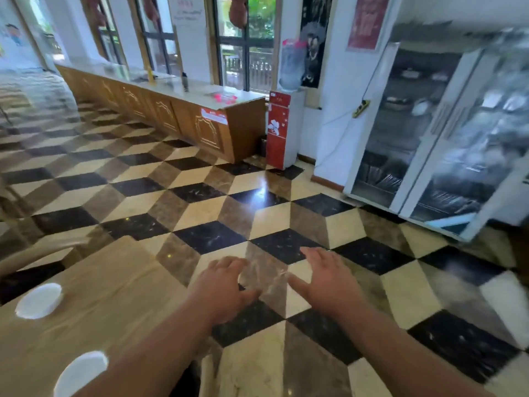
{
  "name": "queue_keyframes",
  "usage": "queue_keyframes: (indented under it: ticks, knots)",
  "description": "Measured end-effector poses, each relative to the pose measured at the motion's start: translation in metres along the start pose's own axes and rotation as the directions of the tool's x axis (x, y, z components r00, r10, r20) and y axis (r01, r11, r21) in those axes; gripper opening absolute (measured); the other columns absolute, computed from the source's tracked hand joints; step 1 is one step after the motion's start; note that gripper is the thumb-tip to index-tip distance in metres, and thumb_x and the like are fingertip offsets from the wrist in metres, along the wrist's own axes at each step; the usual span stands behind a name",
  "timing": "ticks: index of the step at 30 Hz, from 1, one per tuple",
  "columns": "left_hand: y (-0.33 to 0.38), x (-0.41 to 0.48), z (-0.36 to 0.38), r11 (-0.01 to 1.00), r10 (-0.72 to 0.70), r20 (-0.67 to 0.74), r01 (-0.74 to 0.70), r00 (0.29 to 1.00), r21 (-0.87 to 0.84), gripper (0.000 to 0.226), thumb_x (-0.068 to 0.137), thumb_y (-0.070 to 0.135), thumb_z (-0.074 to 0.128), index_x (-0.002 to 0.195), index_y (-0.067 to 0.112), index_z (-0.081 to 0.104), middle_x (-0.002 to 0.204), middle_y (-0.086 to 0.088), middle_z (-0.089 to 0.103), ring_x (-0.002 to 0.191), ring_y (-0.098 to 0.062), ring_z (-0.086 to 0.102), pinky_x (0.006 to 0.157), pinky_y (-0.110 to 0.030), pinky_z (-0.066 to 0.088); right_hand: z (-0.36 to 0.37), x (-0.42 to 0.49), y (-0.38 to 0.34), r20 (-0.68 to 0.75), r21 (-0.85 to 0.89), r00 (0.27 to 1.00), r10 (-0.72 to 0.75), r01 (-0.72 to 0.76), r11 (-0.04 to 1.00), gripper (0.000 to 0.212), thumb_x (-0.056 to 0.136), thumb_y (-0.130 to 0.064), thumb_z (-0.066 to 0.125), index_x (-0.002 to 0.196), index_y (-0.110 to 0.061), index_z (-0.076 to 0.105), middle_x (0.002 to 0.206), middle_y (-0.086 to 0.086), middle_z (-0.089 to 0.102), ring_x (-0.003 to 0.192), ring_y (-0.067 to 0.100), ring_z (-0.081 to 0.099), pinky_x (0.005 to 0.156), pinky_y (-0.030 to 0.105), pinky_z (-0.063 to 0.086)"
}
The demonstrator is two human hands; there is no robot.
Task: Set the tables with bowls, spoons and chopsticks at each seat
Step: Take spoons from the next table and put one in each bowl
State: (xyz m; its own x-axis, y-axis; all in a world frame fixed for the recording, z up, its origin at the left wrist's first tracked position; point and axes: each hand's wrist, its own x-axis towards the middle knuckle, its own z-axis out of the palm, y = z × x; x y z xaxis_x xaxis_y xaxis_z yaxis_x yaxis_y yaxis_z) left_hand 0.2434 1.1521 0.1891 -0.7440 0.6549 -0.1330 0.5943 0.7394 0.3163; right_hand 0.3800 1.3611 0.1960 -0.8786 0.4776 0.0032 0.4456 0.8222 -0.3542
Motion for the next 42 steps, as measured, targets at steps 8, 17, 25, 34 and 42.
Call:
queue_keyframes:
  ticks: [8, 17, 25, 34, 42]
  knots:
    - [0.11, 0.106, 0.03, 0.99, 0.137, 0.053, -0.136, 0.989, -0.032, 0.086, 0.084, 0.09, 0.044, 0.157, 0.045, 0.038, 0.169, 0.01, 0.041, 0.154, -0.022, 0.041, 0.123, -0.05, 0.038, -0.036, 0.059, 0.117, 0.036, -0.151, 0.973, 0.227, -0.219, 0.964, 0.092, 0.09, -0.091, 0.035, 0.164, -0.036, 0.031, 0.173, 0.0, 0.037, 0.159, 0.029, 0.033, 0.127, 0.053, 0.035]
    - [0.049, 0.275, 0.044, 0.999, 0.042, 0.056, -0.043, 0.998, 0.021, 0.104, 0.073, 0.1, 0.034, 0.159, 0.04, 0.038, 0.169, 0.005, 0.043, 0.154, -0.027, 0.043, 0.123, -0.056, 0.041, 0.015, 0.226, 0.107, 0.132, -0.282, 0.983, 0.126, -0.085, 0.956, 0.116, 0.072, -0.106, 0.001, 0.164, -0.04, 0.023, 0.176, 0.001, 0.032, 0.164, 0.034, 0.023, 0.13, 0.063, 0.016]
    - [-0.037, 0.438, -0.015, 0.99, -0.128, 0.01, 0.128, 0.992, -0.062, 0.1, 0.068, 0.1, 0.04, 0.149, 0.041, 0.049, 0.156, 0.004, 0.056, 0.143, -0.028, 0.052, 0.11, -0.056, 0.049, -0.022, 0.42, 0.042, 0.175, -0.307, 0.985, -0.011, 0.065, 0.95, 0.099, 0.087, -0.092, 0.021, 0.162, -0.029, 0.035, 0.168, 0.008, 0.042, 0.158, 0.035, 0.032, 0.126, 0.055, 0.031]
    - [-0.136, 0.546, -0.093, 0.943, -0.333, -0.066, 0.331, 0.941, -0.041, 0.1, 0.071, 0.096, 0.039, 0.153, 0.039, 0.047, 0.158, 0.004, 0.055, 0.142, -0.027, 0.053, 0.111, -0.052, 0.049, 0.026, 0.616, -0.033, 0.236, -0.22, 0.956, -0.176, 0.229, 0.948, 0.104, 0.077, -0.103, 0.013, 0.153, -0.037, 0.04, 0.16, 0.003, 0.052, 0.145, 0.031, 0.05, 0.113, 0.055, 0.046]
    - [-0.261, 0.629, -0.132, 0.785, -0.618, -0.048, 0.614, 0.785, -0.082, 0.081, 0.091, 0.079, 0.054, 0.159, 0.036, 0.043, 0.166, 0.003, 0.047, 0.151, -0.025, 0.044, 0.12, -0.05, 0.046, 0.131, 0.832, -0.112, 0.343, -0.088, 0.862, -0.374, 0.426, 0.9, 0.103, 0.069, -0.11, 0.01, 0.143, -0.045, 0.039, 0.154, -0.005, 0.057, 0.142, 0.029, 0.055, 0.108, 0.054, 0.049]
